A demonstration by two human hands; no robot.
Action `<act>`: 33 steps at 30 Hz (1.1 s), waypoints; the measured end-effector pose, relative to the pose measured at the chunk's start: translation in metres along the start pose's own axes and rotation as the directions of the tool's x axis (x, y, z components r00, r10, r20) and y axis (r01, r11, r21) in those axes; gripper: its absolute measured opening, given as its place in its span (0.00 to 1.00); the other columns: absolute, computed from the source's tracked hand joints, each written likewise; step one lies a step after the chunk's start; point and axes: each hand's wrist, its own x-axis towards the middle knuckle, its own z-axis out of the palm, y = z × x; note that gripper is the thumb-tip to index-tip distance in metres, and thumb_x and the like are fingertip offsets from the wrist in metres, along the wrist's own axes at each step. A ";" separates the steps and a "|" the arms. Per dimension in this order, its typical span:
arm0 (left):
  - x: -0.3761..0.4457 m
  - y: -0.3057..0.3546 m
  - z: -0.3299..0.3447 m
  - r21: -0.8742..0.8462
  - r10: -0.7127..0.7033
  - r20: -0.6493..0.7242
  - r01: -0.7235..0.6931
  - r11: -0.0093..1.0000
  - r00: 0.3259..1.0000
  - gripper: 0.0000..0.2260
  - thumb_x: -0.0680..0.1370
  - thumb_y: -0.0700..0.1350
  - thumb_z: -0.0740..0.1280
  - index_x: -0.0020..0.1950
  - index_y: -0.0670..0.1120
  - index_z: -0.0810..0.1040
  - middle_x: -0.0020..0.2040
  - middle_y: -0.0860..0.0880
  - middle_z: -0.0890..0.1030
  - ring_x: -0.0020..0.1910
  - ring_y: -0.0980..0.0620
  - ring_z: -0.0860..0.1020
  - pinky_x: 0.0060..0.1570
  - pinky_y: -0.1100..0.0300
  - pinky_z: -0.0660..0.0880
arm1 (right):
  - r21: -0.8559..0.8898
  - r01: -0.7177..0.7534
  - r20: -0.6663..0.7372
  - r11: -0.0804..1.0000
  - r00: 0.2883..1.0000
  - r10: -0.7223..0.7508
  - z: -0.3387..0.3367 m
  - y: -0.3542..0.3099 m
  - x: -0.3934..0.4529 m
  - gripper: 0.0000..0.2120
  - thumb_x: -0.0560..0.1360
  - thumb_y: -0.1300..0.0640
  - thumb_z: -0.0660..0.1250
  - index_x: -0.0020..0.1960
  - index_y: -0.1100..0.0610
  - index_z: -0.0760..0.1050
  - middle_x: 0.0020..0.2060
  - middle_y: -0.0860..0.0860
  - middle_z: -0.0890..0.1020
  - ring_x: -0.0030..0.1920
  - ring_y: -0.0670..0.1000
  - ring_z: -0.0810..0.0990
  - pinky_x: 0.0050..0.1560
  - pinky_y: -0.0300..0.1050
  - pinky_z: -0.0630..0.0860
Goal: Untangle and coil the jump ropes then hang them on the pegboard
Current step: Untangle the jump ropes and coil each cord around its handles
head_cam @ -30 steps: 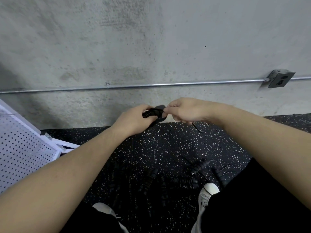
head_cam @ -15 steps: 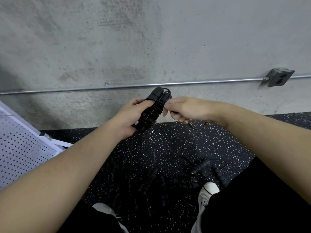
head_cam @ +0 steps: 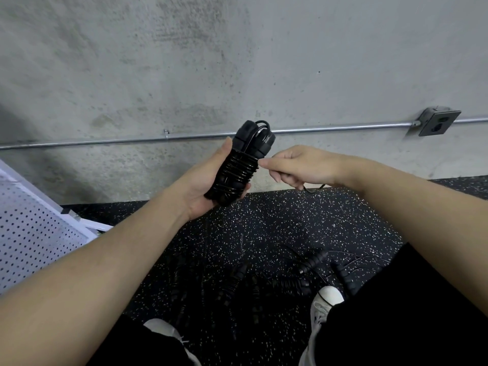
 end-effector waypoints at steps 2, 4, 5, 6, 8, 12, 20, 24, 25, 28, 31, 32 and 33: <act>0.001 0.002 0.000 -0.007 -0.026 -0.024 0.026 1.000 0.999 0.26 0.74 0.64 0.64 0.60 0.45 0.81 0.48 0.46 0.85 0.43 0.47 0.83 0.44 0.52 0.82 | 0.023 -0.005 0.067 1.000 0.998 0.004 -0.001 0.002 -0.001 0.18 0.84 0.44 0.58 0.43 0.56 0.75 0.25 0.47 0.69 0.28 0.47 0.68 0.46 0.50 0.75; 0.001 0.004 -0.002 -0.016 -0.035 -0.050 0.034 0.999 0.998 0.24 0.74 0.63 0.64 0.58 0.47 0.83 0.49 0.47 0.86 0.46 0.48 0.84 0.48 0.50 0.82 | 0.090 -0.003 0.117 0.996 0.993 -0.007 -0.005 0.006 -0.001 0.15 0.86 0.51 0.56 0.51 0.57 0.77 0.28 0.47 0.68 0.31 0.47 0.67 0.46 0.50 0.71; 0.000 0.005 -0.003 -0.021 -0.026 -0.061 0.024 0.999 0.998 0.23 0.74 0.63 0.64 0.57 0.47 0.83 0.50 0.47 0.86 0.47 0.49 0.84 0.50 0.50 0.82 | 0.116 -0.002 0.117 0.993 0.993 -0.012 -0.008 0.008 -0.002 0.13 0.86 0.53 0.56 0.55 0.56 0.78 0.29 0.47 0.68 0.32 0.47 0.66 0.45 0.48 0.70; 0.000 0.007 -0.004 -0.021 -0.013 -0.076 0.012 1.000 0.997 0.23 0.74 0.62 0.64 0.57 0.47 0.84 0.51 0.47 0.86 0.48 0.48 0.84 0.52 0.49 0.82 | 0.122 0.000 0.106 0.993 0.994 -0.013 -0.011 0.009 -0.002 0.13 0.86 0.53 0.56 0.56 0.56 0.78 0.30 0.47 0.68 0.33 0.47 0.66 0.45 0.46 0.69; -0.001 0.010 -0.007 -0.015 -0.006 -0.102 0.004 1.000 0.995 0.22 0.76 0.61 0.64 0.55 0.46 0.85 0.52 0.44 0.86 0.50 0.46 0.83 0.57 0.47 0.79 | 0.083 -0.001 0.073 0.997 0.997 -0.006 -0.017 0.012 -0.003 0.12 0.85 0.51 0.59 0.54 0.55 0.79 0.29 0.47 0.68 0.32 0.47 0.67 0.45 0.46 0.70; -0.003 0.011 -0.007 -0.021 -0.006 -0.113 0.003 1.000 0.994 0.20 0.83 0.57 0.60 0.57 0.44 0.85 0.53 0.42 0.85 0.52 0.44 0.83 0.60 0.45 0.75 | 0.015 -0.029 -0.051 0.999 0.998 0.030 -0.023 0.015 -0.003 0.16 0.80 0.43 0.65 0.40 0.53 0.76 0.25 0.48 0.68 0.28 0.48 0.66 0.41 0.45 0.74; -0.009 0.014 -0.006 -0.086 0.036 -0.111 -0.046 0.995 0.993 0.18 0.83 0.53 0.61 0.53 0.43 0.85 0.48 0.42 0.85 0.41 0.44 0.84 0.41 0.51 0.77 | 0.029 -0.035 0.027 0.999 0.999 0.034 -0.023 0.018 -0.003 0.18 0.80 0.44 0.65 0.45 0.59 0.77 0.28 0.47 0.72 0.31 0.47 0.70 0.48 0.46 0.78; -0.011 0.016 -0.002 0.083 0.053 -0.030 -0.051 0.995 0.998 0.19 0.83 0.54 0.60 0.48 0.46 0.86 0.45 0.44 0.85 0.39 0.46 0.83 0.36 0.55 0.79 | -0.110 -0.107 -0.116 0.988 0.989 0.094 -0.024 0.015 -0.002 0.23 0.73 0.36 0.71 0.34 0.55 0.73 0.23 0.48 0.72 0.25 0.47 0.70 0.36 0.42 0.77; -0.012 0.017 -0.001 0.161 0.047 -0.011 -0.045 0.986 0.999 0.18 0.83 0.55 0.59 0.49 0.46 0.85 0.44 0.45 0.85 0.40 0.47 0.83 0.36 0.55 0.79 | -0.132 -0.116 -0.133 0.984 0.986 0.098 -0.025 0.015 -0.002 0.23 0.72 0.36 0.72 0.33 0.54 0.73 0.22 0.49 0.73 0.24 0.47 0.70 0.36 0.41 0.76; -0.011 0.015 -0.001 0.315 0.018 0.024 -0.025 0.949 1.000 0.15 0.81 0.58 0.64 0.51 0.47 0.82 0.45 0.43 0.85 0.40 0.45 0.84 0.37 0.53 0.81 | -0.120 -0.120 -0.169 0.986 0.981 0.098 -0.023 0.013 -0.001 0.20 0.69 0.39 0.76 0.36 0.56 0.78 0.21 0.50 0.73 0.22 0.48 0.67 0.31 0.40 0.69; -0.011 0.012 0.002 0.423 0.002 0.045 -0.021 0.906 0.999 0.16 0.69 0.56 0.72 0.53 0.51 0.83 0.45 0.42 0.87 0.39 0.44 0.85 0.38 0.53 0.83 | -0.101 -0.140 -0.176 0.985 0.977 0.121 -0.020 0.013 0.000 0.13 0.68 0.49 0.78 0.38 0.58 0.80 0.19 0.49 0.70 0.22 0.46 0.64 0.28 0.38 0.65; -0.010 0.011 0.003 0.492 0.004 0.062 -0.034 0.870 0.998 0.15 0.67 0.56 0.73 0.52 0.54 0.84 0.45 0.45 0.87 0.39 0.46 0.85 0.38 0.54 0.83 | -0.097 -0.152 -0.159 0.984 0.978 0.136 -0.018 0.013 0.001 0.11 0.69 0.52 0.78 0.37 0.57 0.80 0.19 0.49 0.70 0.21 0.46 0.64 0.26 0.37 0.64; -0.009 0.009 0.003 0.568 0.009 0.086 -0.056 0.821 0.996 0.14 0.65 0.58 0.75 0.50 0.57 0.85 0.44 0.47 0.86 0.39 0.49 0.85 0.38 0.56 0.82 | -0.087 -0.162 -0.139 0.983 0.979 0.149 -0.017 0.015 0.001 0.10 0.69 0.55 0.78 0.35 0.56 0.79 0.19 0.49 0.70 0.21 0.45 0.63 0.25 0.37 0.63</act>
